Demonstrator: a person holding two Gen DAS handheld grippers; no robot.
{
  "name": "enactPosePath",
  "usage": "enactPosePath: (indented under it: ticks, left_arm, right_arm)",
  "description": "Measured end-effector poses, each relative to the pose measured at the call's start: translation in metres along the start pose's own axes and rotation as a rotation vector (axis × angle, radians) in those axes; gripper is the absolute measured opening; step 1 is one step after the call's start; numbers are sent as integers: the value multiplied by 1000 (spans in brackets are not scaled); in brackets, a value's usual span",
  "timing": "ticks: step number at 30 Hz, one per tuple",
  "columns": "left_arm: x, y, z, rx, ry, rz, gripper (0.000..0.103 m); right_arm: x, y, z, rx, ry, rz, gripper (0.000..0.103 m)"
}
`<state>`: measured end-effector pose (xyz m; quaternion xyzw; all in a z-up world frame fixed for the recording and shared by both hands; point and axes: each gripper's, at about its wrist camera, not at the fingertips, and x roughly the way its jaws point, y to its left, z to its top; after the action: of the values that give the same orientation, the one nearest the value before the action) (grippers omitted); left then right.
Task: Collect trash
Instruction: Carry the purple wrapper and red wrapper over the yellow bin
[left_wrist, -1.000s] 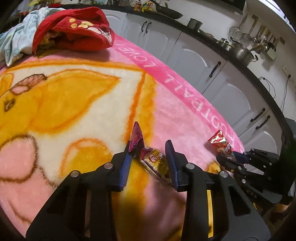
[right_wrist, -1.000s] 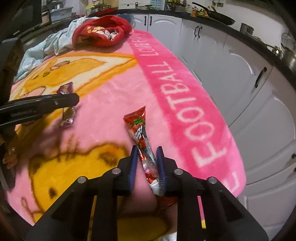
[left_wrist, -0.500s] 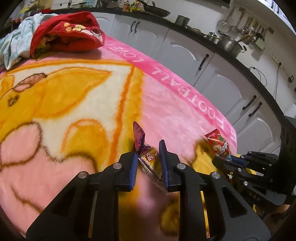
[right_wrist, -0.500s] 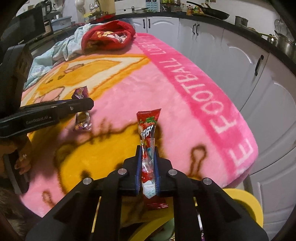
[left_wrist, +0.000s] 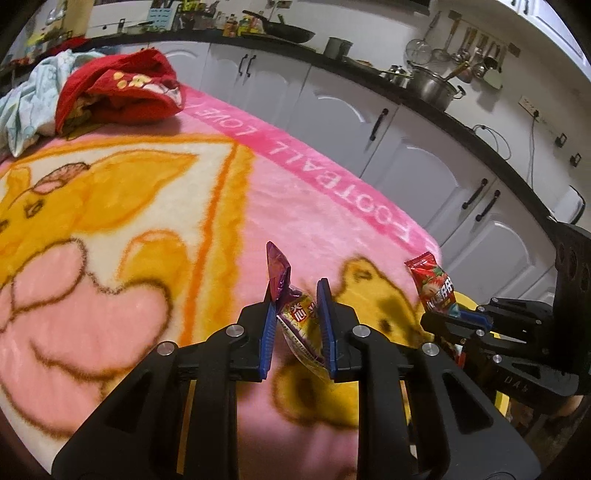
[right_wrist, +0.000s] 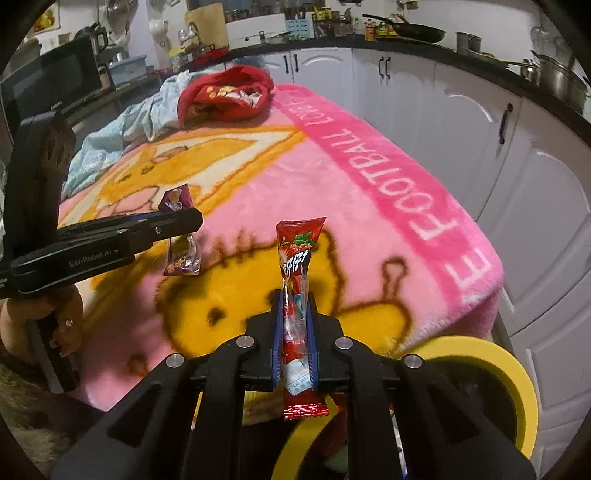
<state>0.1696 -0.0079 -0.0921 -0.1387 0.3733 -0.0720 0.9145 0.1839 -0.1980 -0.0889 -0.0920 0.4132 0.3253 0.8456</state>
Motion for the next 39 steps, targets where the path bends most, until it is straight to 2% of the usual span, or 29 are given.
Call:
enactPosePath:
  ticks: [8,23,39]
  left_arm:
    - [-13,-30,-2,39,-24,-44,15]
    - [-25,-99,-7,163,-46,-142,15]
    - [-14,-161,-21,281,-21,-219,15]
  right_arm:
    - [-37,-14,-15,58,-54,-24,11]
    - [-105,-46,-50,136,-149,-144,11]
    - [-143,-85,-91,239,-181,-242,11]
